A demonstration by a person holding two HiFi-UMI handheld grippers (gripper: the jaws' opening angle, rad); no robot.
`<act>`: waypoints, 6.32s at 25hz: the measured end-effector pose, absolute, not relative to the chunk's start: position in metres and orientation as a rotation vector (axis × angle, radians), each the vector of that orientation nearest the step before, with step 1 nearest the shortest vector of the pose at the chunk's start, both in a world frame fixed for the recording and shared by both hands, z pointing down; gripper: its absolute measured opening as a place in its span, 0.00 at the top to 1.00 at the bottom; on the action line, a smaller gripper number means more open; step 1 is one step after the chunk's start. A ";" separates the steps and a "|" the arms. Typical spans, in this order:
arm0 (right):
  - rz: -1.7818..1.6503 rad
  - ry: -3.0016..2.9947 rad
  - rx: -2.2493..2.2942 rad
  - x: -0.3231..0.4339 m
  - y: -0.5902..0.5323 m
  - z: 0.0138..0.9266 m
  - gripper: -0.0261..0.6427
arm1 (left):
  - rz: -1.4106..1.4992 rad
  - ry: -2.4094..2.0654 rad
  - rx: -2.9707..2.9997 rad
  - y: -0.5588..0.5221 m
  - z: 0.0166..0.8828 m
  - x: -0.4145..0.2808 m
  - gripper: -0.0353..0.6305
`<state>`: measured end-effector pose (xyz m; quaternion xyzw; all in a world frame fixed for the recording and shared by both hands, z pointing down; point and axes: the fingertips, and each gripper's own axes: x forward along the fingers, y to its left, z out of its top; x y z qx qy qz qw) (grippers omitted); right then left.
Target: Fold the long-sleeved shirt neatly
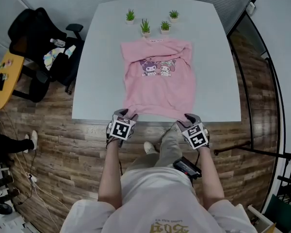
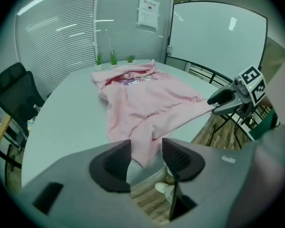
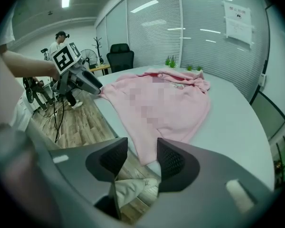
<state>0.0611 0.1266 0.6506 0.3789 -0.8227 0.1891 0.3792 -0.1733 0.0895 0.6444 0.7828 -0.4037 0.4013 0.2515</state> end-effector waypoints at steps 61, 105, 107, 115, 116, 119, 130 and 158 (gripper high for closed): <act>0.755 -2.294 1.272 0.111 0.136 0.490 0.91 | 0.736 -0.974 2.349 0.116 0.488 -0.150 0.88; 0.704 -2.300 1.404 0.110 -0.027 0.465 0.91 | 0.652 -1.026 2.346 -0.046 0.479 -0.152 0.89; 0.703 -2.305 1.398 0.109 -0.045 0.467 0.91 | 0.659 -1.040 2.330 -0.063 0.481 -0.155 0.89; 0.716 -2.325 1.330 0.104 -0.116 0.476 0.91 | 0.676 -1.097 2.265 -0.127 0.490 -0.161 0.89; 0.716 -2.328 1.321 0.103 -0.126 0.477 0.91 | 0.679 -1.103 2.256 -0.135 0.492 -0.162 0.90; 0.715 -2.343 1.297 0.101 -0.154 0.480 0.91 | 0.688 -1.124 2.231 -0.156 0.497 -0.163 0.90; 0.704 -2.344 1.189 0.098 -0.231 0.510 0.91 | 0.739 -1.193 2.116 -0.220 0.530 -0.166 0.89; 0.712 -2.323 1.333 0.117 -0.268 0.557 0.68 | 0.664 -1.416 1.861 -0.266 0.589 -0.182 0.53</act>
